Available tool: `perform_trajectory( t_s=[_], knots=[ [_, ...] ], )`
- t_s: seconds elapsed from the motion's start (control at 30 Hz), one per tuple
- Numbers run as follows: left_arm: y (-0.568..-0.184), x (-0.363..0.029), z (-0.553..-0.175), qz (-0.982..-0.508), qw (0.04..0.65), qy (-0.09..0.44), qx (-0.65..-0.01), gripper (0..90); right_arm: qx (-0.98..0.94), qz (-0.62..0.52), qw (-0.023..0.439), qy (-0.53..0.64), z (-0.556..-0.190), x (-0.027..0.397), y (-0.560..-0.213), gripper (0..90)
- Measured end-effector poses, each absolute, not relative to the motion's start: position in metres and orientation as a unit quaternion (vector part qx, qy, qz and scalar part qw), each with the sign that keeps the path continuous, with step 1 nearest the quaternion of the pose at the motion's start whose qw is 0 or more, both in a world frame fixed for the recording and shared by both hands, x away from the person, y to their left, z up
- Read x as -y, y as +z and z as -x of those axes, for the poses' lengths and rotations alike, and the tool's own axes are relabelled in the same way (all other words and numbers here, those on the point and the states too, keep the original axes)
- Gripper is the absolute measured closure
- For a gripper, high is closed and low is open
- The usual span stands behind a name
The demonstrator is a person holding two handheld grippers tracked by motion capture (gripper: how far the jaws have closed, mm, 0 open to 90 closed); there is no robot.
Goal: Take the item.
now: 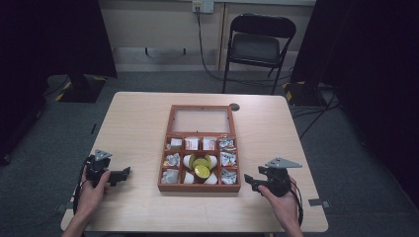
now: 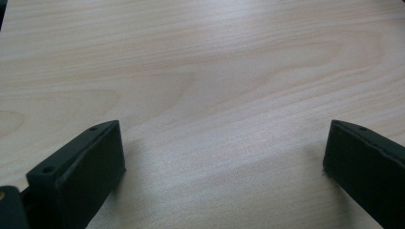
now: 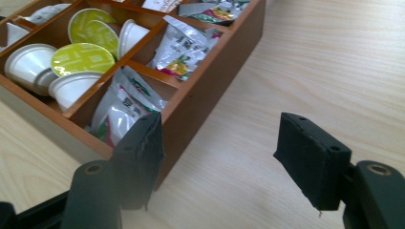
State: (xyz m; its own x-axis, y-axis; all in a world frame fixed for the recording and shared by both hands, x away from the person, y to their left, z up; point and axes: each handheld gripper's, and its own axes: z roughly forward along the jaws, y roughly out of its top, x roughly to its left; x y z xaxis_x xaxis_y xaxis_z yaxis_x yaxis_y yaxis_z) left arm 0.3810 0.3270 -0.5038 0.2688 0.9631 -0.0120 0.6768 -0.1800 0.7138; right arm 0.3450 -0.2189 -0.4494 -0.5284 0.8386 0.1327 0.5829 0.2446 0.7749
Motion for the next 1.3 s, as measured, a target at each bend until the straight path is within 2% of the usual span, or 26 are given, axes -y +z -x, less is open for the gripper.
perform_trajectory(
  t_s=[0.57, 1.3],
  knots=[
    [-0.504, -0.327, -0.381, -0.733, 0.312, 0.23, -0.559, 0.0, -0.789, -0.424, 0.143, 0.422, -0.352, 0.184, -0.439, 36.1],
    [-0.504, -0.327, -0.381, -0.733, 0.311, 0.23, -0.559, 0.0, -0.808, -0.386, 0.121, 0.429, -0.366, 0.139, -0.44, 34.5]
  ],
)
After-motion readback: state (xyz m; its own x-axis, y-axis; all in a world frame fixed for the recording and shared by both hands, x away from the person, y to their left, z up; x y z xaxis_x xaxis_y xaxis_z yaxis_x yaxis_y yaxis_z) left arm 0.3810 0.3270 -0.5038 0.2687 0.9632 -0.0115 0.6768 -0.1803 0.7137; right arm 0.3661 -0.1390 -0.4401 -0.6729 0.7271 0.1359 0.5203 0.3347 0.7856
